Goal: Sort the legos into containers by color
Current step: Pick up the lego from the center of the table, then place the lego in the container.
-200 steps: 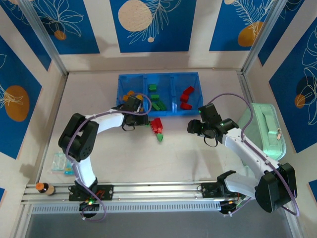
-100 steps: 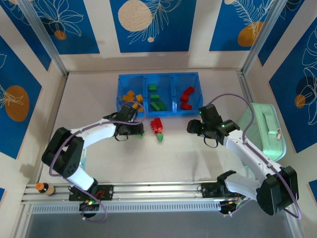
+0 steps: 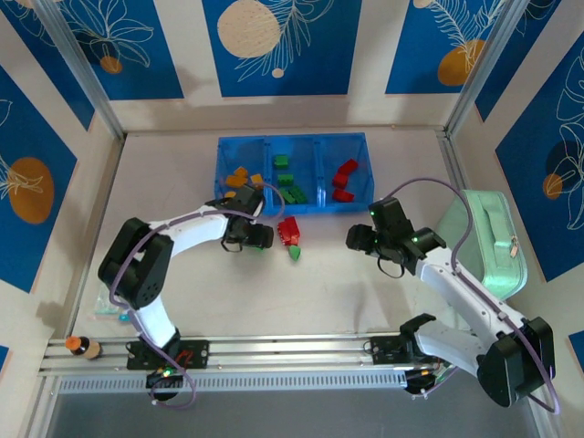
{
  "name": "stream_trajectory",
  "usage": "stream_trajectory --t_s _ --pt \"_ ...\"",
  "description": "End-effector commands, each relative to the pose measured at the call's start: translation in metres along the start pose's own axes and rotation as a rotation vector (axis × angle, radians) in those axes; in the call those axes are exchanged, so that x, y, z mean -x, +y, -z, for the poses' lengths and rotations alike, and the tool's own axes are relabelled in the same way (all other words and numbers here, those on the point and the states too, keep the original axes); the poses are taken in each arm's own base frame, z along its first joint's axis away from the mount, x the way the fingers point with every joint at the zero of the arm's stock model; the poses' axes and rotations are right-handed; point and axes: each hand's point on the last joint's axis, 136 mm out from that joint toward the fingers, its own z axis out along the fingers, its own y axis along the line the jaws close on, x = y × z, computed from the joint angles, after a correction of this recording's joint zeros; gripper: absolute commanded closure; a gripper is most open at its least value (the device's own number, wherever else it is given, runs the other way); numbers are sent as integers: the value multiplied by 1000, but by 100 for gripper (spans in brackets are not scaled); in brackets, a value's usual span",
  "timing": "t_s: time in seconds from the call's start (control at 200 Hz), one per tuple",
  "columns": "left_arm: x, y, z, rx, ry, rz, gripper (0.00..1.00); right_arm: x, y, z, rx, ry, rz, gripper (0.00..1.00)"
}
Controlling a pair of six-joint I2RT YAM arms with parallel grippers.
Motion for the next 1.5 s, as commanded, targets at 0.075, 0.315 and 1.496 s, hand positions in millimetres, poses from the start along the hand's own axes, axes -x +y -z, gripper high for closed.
stream_trajectory --t_s 0.075,0.315,1.496 --pt "-17 -5 -8 24 99 -89 23 -6 -7 -1 -13 2 -22 37" --pt "-19 -11 -12 30 104 -94 30 -7 -10 -1 -16 -1 -27 37" --pt "185 -70 47 -11 -182 -132 39 -35 -28 6 14 11 -65 37"
